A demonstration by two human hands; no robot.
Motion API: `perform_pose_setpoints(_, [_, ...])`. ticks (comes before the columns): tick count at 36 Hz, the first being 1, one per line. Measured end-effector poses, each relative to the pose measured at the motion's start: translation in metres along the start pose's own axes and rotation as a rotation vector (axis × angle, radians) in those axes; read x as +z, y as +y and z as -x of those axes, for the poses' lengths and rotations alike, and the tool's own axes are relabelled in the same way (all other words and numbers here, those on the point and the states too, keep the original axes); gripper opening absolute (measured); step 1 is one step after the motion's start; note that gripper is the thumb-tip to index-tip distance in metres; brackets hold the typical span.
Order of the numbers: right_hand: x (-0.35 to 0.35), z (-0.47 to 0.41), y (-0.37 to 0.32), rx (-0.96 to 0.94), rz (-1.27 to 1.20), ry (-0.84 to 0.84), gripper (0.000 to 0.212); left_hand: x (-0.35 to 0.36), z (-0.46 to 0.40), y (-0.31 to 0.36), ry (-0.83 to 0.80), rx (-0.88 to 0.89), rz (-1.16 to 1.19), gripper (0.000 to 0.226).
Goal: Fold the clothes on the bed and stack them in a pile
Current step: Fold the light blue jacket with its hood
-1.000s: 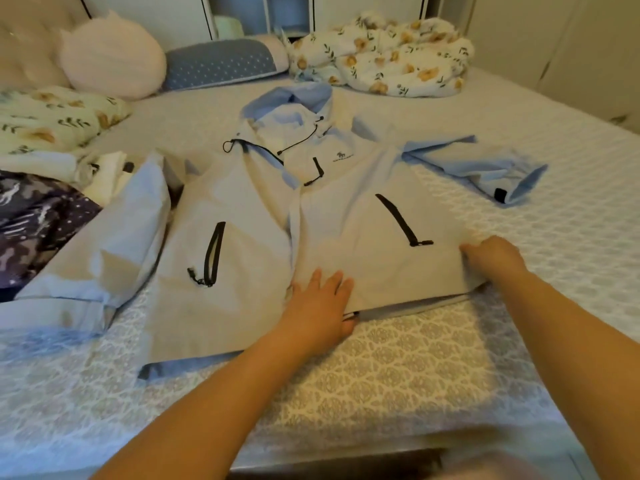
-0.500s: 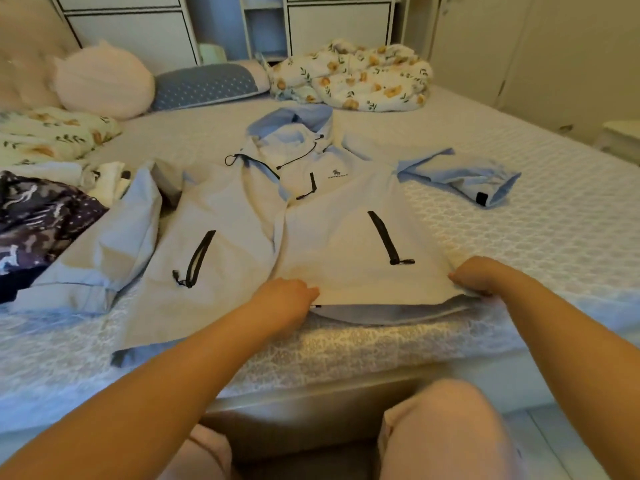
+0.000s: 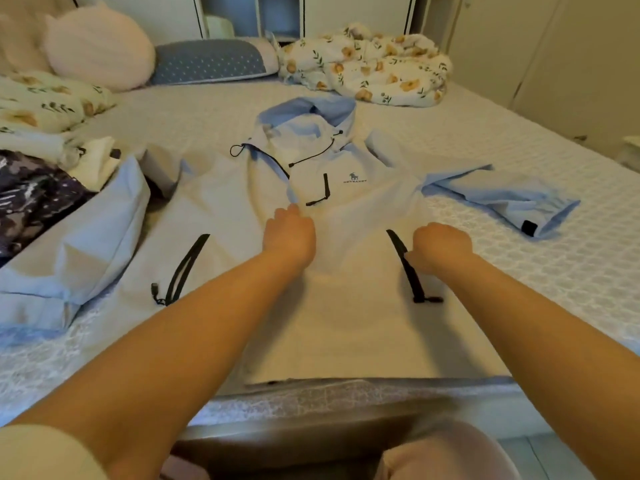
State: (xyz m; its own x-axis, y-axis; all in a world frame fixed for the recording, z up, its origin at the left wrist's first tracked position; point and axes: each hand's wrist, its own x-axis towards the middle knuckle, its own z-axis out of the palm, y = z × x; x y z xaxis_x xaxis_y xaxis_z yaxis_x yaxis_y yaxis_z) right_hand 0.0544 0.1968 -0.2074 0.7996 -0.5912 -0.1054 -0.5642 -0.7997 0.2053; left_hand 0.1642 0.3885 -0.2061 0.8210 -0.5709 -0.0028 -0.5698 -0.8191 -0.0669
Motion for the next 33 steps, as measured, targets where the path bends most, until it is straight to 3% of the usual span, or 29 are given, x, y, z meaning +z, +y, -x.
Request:
perform_pose_setpoints(5, [-0.002, -0.05, -0.019, -0.092, -0.078, 0.139, 0.031, 0.018, -0.05, -0.021, -0.084, -0.145, 0.163, 0.036])
perform_pose_setpoints(11, [-0.002, -0.097, -0.043, -0.193, -0.157, 0.247, 0.034, 0.036, -0.092, -0.02, -0.019, -0.285, 0.423, 0.031])
perform_pose_setpoints(17, [0.002, -0.122, -0.06, -0.189, -0.35, 0.28, 0.039, 0.054, -0.106, -0.034, 0.111, -0.475, 1.169, 0.032])
perform_pose_setpoints(19, [0.009, -0.126, -0.062, -0.167, -0.309, 0.173, 0.043, 0.067, -0.106, -0.038, 0.127, -0.4, 1.069, 0.034])
perform_pose_setpoints(23, [0.015, -0.135, -0.067, -0.123, -0.114, -0.044, 0.047, 0.076, -0.112, -0.048, 0.245, -0.144, 0.541, 0.04])
perform_pose_setpoints(26, [0.006, -0.149, -0.08, -0.12, -0.091, 0.042, 0.04, 0.076, -0.129, -0.06, 0.263, -0.104, 0.409, 0.057])
perform_pose_setpoints(29, [0.003, -0.169, -0.103, -0.191, -0.273, 0.191, 0.036, 0.08, -0.154, -0.072, 0.208, -0.178, 0.358, 0.07])
perform_pose_setpoints(33, [0.012, -0.205, -0.138, -0.251, -0.536, 0.147, 0.049, 0.096, -0.192, -0.078, 0.087, -0.225, 0.255, 0.083])
